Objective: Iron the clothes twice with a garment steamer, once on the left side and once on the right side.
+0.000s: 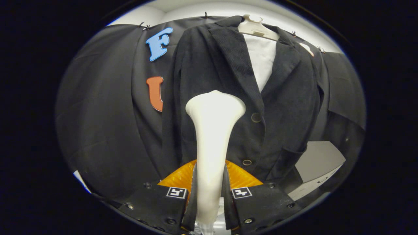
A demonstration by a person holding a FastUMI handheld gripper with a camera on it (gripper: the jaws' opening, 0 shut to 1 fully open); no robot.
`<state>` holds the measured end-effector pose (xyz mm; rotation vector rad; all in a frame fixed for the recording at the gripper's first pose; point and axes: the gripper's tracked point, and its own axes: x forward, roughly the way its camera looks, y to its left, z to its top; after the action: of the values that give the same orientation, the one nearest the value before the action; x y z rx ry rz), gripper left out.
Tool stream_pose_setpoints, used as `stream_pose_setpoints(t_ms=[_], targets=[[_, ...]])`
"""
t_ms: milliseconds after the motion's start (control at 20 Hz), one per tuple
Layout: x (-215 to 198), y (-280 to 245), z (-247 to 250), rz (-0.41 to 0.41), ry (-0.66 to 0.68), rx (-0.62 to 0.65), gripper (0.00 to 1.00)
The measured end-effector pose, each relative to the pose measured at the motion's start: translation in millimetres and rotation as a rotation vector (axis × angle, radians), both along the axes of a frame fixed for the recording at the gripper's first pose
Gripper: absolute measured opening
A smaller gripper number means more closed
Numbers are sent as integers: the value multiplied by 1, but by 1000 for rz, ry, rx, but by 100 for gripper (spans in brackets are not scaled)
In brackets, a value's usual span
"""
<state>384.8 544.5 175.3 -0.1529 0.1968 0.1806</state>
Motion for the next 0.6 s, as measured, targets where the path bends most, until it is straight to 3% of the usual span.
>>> stream_pose_setpoints(t_ms=[600], targets=[[5,-12,-82,-4,112,-25,37]])
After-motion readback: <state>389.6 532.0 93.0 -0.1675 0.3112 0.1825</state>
